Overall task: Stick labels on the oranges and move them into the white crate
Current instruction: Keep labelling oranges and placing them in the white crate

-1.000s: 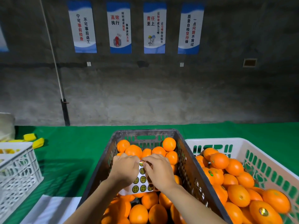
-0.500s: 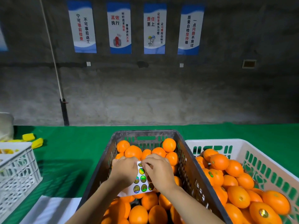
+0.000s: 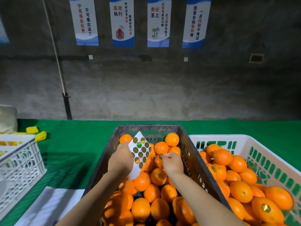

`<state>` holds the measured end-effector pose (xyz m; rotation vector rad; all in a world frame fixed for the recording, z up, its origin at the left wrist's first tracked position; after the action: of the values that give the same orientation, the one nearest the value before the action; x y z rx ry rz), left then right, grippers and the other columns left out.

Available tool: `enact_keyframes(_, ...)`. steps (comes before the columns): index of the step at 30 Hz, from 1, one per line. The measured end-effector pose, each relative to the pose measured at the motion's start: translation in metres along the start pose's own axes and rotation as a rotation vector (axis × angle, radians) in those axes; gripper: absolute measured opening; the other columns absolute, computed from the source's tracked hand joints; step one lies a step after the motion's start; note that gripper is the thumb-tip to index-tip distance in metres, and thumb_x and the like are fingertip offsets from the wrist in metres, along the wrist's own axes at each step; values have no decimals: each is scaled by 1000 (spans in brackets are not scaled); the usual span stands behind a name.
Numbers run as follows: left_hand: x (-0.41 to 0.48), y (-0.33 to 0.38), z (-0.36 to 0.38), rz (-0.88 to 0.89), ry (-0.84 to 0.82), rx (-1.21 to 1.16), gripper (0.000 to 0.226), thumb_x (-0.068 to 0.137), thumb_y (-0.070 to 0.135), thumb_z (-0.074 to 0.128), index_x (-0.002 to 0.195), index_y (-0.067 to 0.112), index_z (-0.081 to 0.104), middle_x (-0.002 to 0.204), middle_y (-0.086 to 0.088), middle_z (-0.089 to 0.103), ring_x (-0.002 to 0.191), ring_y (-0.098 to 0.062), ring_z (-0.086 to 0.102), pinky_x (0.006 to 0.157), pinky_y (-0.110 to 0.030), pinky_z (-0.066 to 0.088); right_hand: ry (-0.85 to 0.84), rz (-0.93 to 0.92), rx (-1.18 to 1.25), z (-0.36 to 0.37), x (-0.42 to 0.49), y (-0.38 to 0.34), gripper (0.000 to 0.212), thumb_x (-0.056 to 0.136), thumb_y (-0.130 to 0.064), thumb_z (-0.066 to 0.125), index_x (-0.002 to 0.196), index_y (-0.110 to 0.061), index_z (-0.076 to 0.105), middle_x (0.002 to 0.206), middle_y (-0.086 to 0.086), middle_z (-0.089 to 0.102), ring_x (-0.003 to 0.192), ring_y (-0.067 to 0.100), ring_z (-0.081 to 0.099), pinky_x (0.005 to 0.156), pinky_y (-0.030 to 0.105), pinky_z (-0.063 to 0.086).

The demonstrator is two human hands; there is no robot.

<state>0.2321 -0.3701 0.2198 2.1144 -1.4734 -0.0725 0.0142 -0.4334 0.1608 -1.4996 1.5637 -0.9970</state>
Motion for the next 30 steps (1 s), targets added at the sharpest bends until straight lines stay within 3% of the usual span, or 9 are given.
enact_keyframes(2,0,0,-1,-15,-6,6,16,101,14,37,111,10,49,107,-10,58,92,-28,66,79,-42,56,-158,26,-87,21,2,10,43,93,-6,49,55,-19,35,58,2,34,58,21,32,56,34,21)
enact_keyframes(4,0,-3,-1,-37,-21,21,15,100,14,41,112,9,50,107,-10,60,93,-28,66,79,-41,57,-318,41,-200,42,-3,17,33,93,-3,47,63,-14,41,64,7,35,60,20,30,59,36,21)
enact_keyframes(6,0,-6,0,-47,-28,37,16,100,13,42,112,8,51,108,-11,61,94,-28,66,77,-37,56,-500,90,-284,58,-15,28,14,93,-3,50,85,-12,57,79,12,53,64,21,43,62,31,33)
enact_keyframes(11,-1,-7,1,-53,-46,70,19,100,13,40,115,8,50,111,-12,60,96,-29,65,80,-39,55,-936,163,-408,86,-53,47,23,97,-9,59,116,-21,65,103,6,72,82,17,72,66,33,59)
enact_keyframes(13,-1,-8,1,-55,-42,69,18,100,14,40,114,8,50,109,-11,60,94,-28,65,80,-40,56,-918,145,-449,84,-52,48,37,99,-9,54,132,-25,59,117,8,72,99,22,72,84,41,60)
enact_keyframes(15,-1,-9,0,-57,-37,59,17,101,16,40,113,9,50,107,-10,60,91,-27,65,77,-38,57,-882,156,-397,83,-51,46,47,98,-9,54,140,-32,51,126,10,68,108,23,70,92,41,58)
enact_keyframes(18,-2,-9,0,-56,-39,46,13,100,18,43,110,11,49,105,-9,59,89,-25,65,75,-36,57,-898,176,-299,86,-55,41,59,96,-11,61,147,-32,41,126,6,68,111,23,69,92,40,56)
enact_keyframes(23,-2,-9,1,-54,-42,54,15,100,18,45,112,11,48,106,-8,58,89,-23,63,70,-31,53,-869,196,-271,88,-55,40,68,97,-10,59,155,-30,28,103,-4,69,100,19,70,90,40,58)
enact_keyframes(30,-3,-6,2,-37,-54,69,16,100,17,43,113,10,49,108,-9,57,92,-25,63,75,-34,55,-923,153,-445,93,-62,45,85,97,-14,59,160,-33,5,134,6,62,90,16,67,73,29,51)
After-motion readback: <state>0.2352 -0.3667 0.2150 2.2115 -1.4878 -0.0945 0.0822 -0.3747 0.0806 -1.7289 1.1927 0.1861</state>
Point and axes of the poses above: each hand's wrist, its own x-axis towards the middle knuckle, its own z-axis out of the palm, y = z × x, the point moved 10 cm from there along x, towards the middle knuckle
